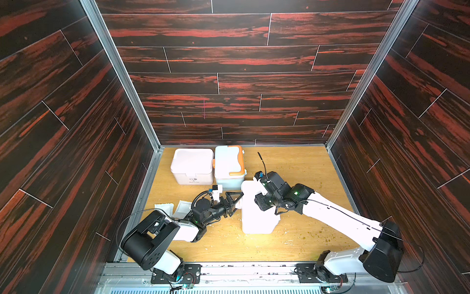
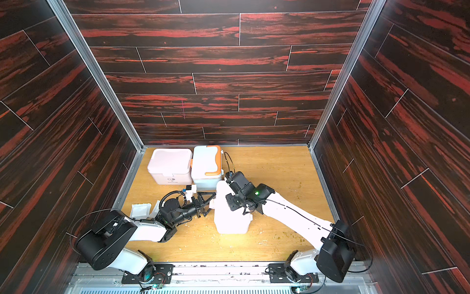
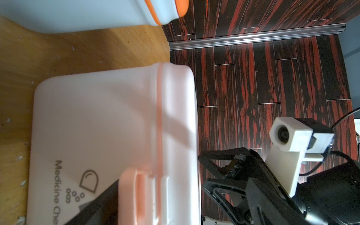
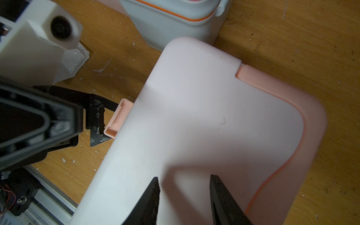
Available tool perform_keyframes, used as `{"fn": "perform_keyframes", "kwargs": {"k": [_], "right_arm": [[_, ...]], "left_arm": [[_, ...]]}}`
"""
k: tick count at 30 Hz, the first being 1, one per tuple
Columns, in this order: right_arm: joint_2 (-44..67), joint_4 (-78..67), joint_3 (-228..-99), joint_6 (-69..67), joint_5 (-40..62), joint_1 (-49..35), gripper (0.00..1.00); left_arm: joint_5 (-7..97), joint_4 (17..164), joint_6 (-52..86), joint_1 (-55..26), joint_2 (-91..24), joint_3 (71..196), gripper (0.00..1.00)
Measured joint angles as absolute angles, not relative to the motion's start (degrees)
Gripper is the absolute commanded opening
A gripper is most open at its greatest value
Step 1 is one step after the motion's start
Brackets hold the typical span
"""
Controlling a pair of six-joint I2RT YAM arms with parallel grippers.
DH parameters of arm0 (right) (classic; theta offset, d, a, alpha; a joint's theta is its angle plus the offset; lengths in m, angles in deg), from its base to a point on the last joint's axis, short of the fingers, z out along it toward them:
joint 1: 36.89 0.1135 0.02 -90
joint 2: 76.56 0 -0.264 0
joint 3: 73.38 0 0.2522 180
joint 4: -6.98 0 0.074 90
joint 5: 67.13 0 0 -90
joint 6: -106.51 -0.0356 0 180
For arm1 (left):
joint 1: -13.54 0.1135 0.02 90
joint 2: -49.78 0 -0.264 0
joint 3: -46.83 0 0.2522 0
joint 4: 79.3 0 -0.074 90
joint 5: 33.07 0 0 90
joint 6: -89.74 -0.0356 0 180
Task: Open first aid kits and take out gauze
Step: Close the fastener on the first aid kit.
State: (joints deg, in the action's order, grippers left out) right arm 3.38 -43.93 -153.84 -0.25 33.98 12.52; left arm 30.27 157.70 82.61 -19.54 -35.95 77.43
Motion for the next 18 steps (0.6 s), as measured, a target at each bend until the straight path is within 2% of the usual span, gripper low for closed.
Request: {"fn": "perform_keyframes", "kwargs": {"k": [11, 18], "right_arm": [[3.4, -42.7, -153.4, -0.2, 33.4, 12.6, 0.45], [2.8, -42.3, -153.1, -0.6, 33.2, 12.6, 0.53]], "left_arm": [[33.1, 144.1, 78.0, -19.5, -24.3, 76.6, 1.00], [36.4, 126.3, 73.6, -19.5, -17.0, 77.4, 1.00]]}}
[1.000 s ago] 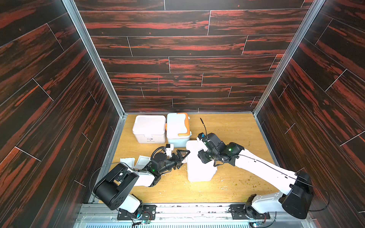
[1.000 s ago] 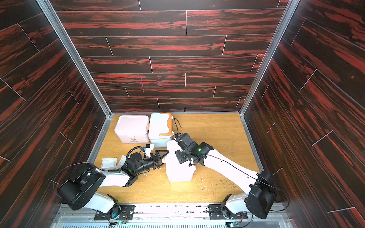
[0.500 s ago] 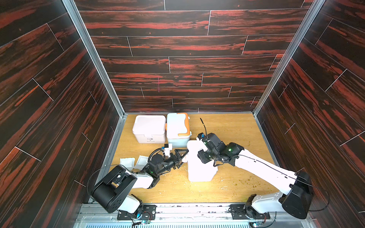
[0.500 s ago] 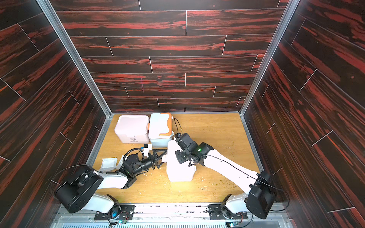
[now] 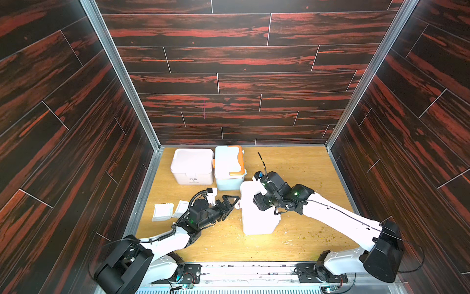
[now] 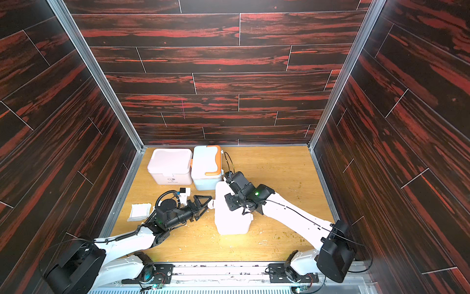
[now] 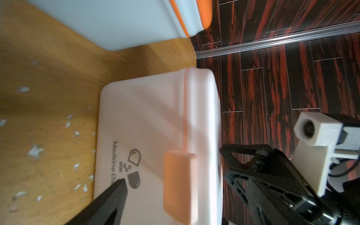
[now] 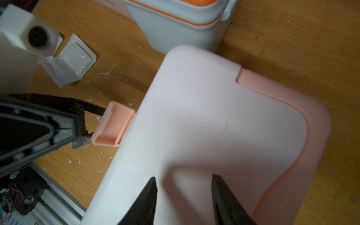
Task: Open first aid kits and take out gauze
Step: Close the fastener on the first aid kit, then move the first aid kit to the center of the board.
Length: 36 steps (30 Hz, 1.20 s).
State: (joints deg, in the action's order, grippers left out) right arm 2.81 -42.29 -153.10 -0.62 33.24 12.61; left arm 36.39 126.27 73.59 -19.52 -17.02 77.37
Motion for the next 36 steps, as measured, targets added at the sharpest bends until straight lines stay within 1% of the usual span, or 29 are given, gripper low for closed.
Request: {"fn": "perform_keyframes", "kwargs": {"k": [5, 9, 15, 22, 30, 32, 36], "right_arm": [[-1.4, -41.8, -151.4, -1.6, 34.6, 12.6, 0.55], [-4.4, -41.0, -151.1, -2.2, 35.6, 12.6, 0.52], [-4.5, -39.8, -149.6, -2.9, 35.4, 12.6, 0.50], [-4.5, -39.8, -148.4, -3.2, 34.5, 12.6, 0.49], [-4.6, -39.8, -148.1, -3.4, 34.2, 12.6, 0.49], [-4.6, -39.8, -148.1, -3.5, 34.2, 12.6, 0.51], [-6.0, -39.9, -147.6, -4.1, 35.0, 12.5, 0.63]], "left_arm": [[38.1, 112.4, 69.3, -19.5, -9.5, 81.0, 1.00], [38.3, 105.4, 66.3, -19.5, -6.2, 85.7, 1.00], [36.8, 101.3, 63.2, -20.5, -10.1, 91.2, 1.00], [36.6, 99.2, 61.6, -24.7, -16.1, 95.0, 1.00], [38.0, 98.0, 60.1, -26.9, -17.4, 96.8, 1.00], [38.5, 97.2, 59.7, -26.9, -17.4, 96.8, 1.00], [39.4, 95.4, 59.1, -26.9, -16.6, 96.8, 1.00]]}}
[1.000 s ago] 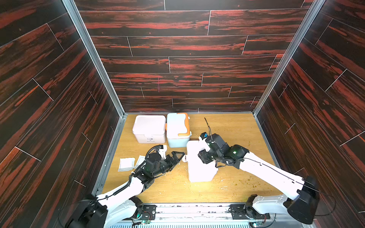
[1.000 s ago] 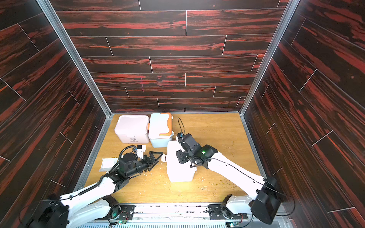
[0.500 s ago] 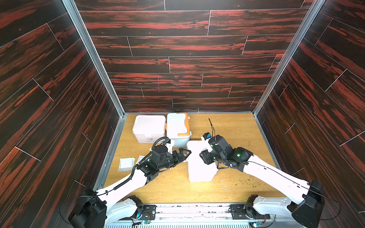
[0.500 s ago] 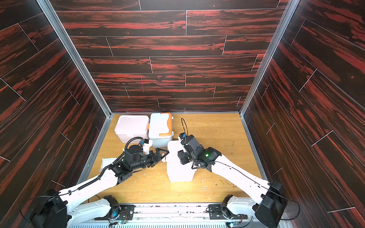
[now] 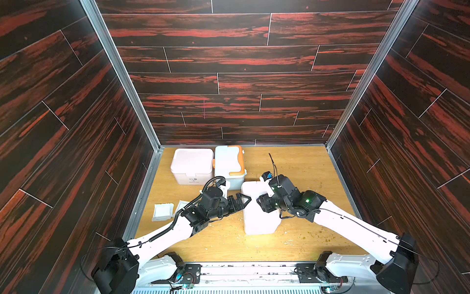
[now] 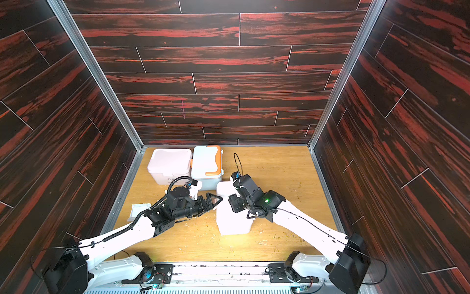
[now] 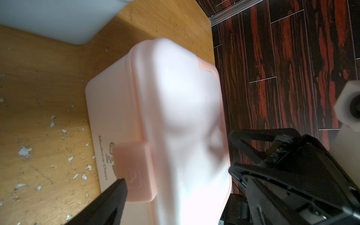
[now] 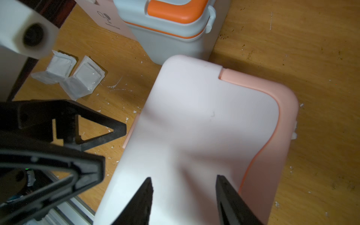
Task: Open first aid kits and take out gauze
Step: Move the first aid kit to the center of the board.
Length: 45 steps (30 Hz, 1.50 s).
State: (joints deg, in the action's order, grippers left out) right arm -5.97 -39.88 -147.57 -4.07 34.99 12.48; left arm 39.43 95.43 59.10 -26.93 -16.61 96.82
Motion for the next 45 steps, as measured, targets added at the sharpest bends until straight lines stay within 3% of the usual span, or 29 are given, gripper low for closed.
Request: {"fn": "perform_keyframes", "kwargs": {"k": [3, 8, 19, 25, 32, 37, 45], "right_arm": [[-9.3, -39.8, -146.4, -4.5, 35.8, 11.7, 0.71], [-16.2, -38.8, -142.3, -5.8, 34.4, 7.3, 0.73], [-16.9, -34.9, -133.6, -8.1, 22.8, 0.5, 0.61], [-16.0, -34.3, -133.6, -8.4, 22.6, -0.8, 0.61], [-16.2, -34.3, -133.5, -9.7, 24.3, -5.3, 0.92], [-19.6, -36.1, -133.8, -12.0, 29.3, -10.4, 0.99], [-23.3, -40.4, -136.9, -14.4, 35.2, -10.9, 0.99]], "left_arm": [[40.0, 94.3, 58.7, -26.9, -15.3, 96.8, 1.00], [40.7, 93.9, 58.2, -26.9, -14.8, 97.1, 1.00], [38.7, 96.0, 58.0, -27.0, -22.8, 101.3, 1.00], [39.5, 97.0, 58.3, -27.9, -27.2, 102.8, 1.00], [39.5, 101.0, 60.4, -30.9, -31.6, 103.8, 1.00], [39.9, 105.0, 62.4, -32.6, -37.6, 107.5, 1.00], [39.6, 111.9, 64.0, -33.3, -46.3, 113.3, 1.00]]}}
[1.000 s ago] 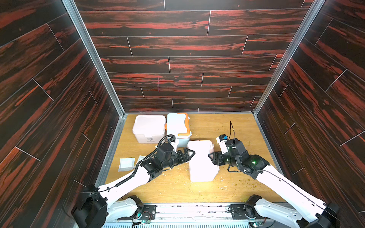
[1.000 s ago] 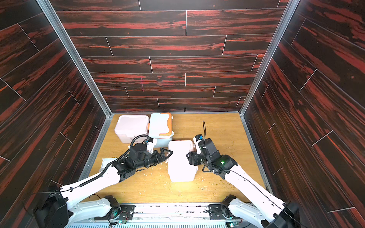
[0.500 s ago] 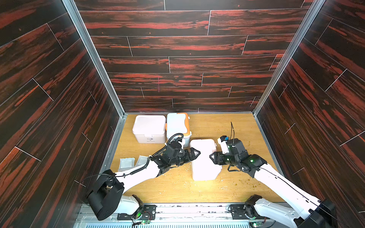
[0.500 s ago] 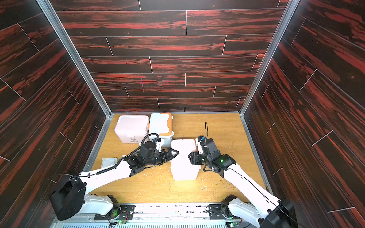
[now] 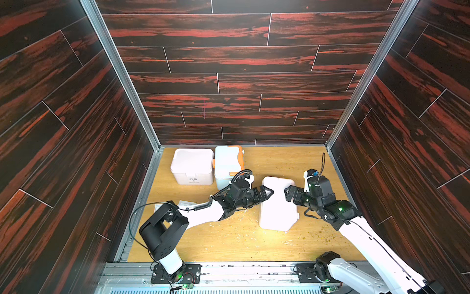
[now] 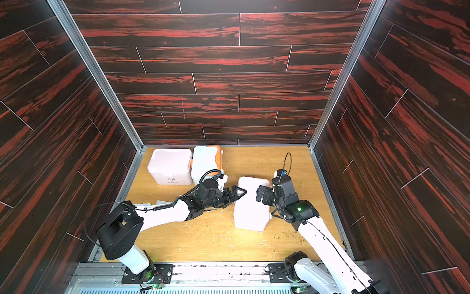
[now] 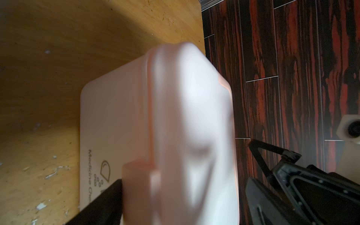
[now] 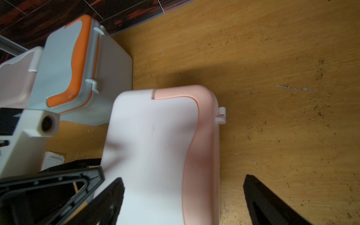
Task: Open first aid kits and take out gauze
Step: Move the first aid kit to the center of the board.
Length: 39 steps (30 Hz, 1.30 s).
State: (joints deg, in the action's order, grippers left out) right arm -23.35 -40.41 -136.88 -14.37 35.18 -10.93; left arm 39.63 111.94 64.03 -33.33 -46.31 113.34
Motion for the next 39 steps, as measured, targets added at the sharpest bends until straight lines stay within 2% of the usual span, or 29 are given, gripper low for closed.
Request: {"fn": "perform_keyframes", "kwargs": {"k": [5, 9, 15, 21, 25, 31, 39], "right_arm": [[-26.0, -40.6, -136.9, -13.4, 30.1, -10.6, 0.98], [-27.0, -40.2, -136.9, -12.5, 26.9, -6.6, 0.95], [-24.1, -39.3, -137.4, -11.3, 28.1, 7.2, 0.91], [-15.6, -37.4, -140.7, -10.9, 33.7, 21.6, 0.90], [-9.1, -35.6, -143.1, -11.7, 37.8, 27.7, 0.90], [-1.1, -34.8, -144.9, -15.0, 41.7, 30.3, 0.90], [2.7, -41.8, -146.2, -20.9, 51.1, 28.4, 0.90]], "left_arm": [[41.1, 111.5, 62.8, -33.4, -44.5, 112.4, 1.00], [44.4, 107.5, 60.1, -33.4, -36.6, 108.9, 1.00], [52.5, 101.6, 56.3, -33.3, -20.5, 103.4, 1.00], [61.3, 91.6, 53.4, -33.1, -5.5, 98.1, 1.00], [66.7, 84.5, 52.1, -33.0, 4.0, 95.9, 1.00], [71.1, 78.3, 51.5, -32.9, 11.8, 94.0, 1.00], [70.8, 77.6, 51.0, -32.7, 6.6, 94.0, 1.00]]}}
